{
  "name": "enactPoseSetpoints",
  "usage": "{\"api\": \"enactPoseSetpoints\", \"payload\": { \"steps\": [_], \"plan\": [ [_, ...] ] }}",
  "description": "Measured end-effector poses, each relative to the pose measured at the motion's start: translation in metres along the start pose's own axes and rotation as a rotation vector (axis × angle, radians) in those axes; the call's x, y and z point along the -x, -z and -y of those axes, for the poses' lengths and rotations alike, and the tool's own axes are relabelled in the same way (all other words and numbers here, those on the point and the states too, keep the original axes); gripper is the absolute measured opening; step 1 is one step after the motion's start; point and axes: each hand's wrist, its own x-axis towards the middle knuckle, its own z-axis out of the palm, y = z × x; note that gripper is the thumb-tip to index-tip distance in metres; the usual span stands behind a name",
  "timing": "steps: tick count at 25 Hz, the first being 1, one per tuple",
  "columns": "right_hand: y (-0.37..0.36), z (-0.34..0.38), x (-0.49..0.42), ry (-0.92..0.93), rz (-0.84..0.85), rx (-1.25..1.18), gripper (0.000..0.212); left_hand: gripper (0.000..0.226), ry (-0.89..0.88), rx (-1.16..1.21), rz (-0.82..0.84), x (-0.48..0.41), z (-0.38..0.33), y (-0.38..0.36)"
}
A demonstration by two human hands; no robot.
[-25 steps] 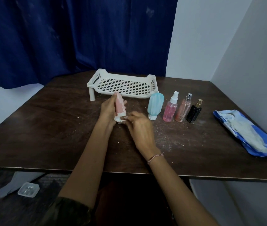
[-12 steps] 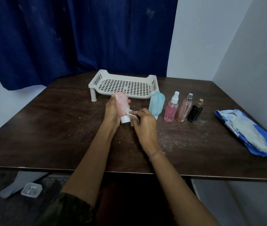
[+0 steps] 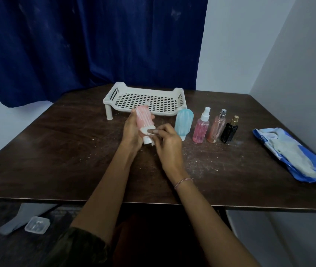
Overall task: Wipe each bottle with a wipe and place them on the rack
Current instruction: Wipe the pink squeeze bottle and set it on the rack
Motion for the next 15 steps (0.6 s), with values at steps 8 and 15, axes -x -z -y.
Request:
{"api": "enactPoseSetpoints", "payload": {
  "steps": [8,15],
  "plan": [
    [0.0023,-0.0007,-0.0013,0.01,-0.07,0.0,0.012,0.052,0.088,0.071,0.104,0.005,-0.001,-0.0014],
    [0.0034,-0.0028,-0.0019,-0.023,-0.099,-0.027,0.011,0.053,0.062,0.087,0.13,0.0043,-0.0026,0.0022]
  ]
}}
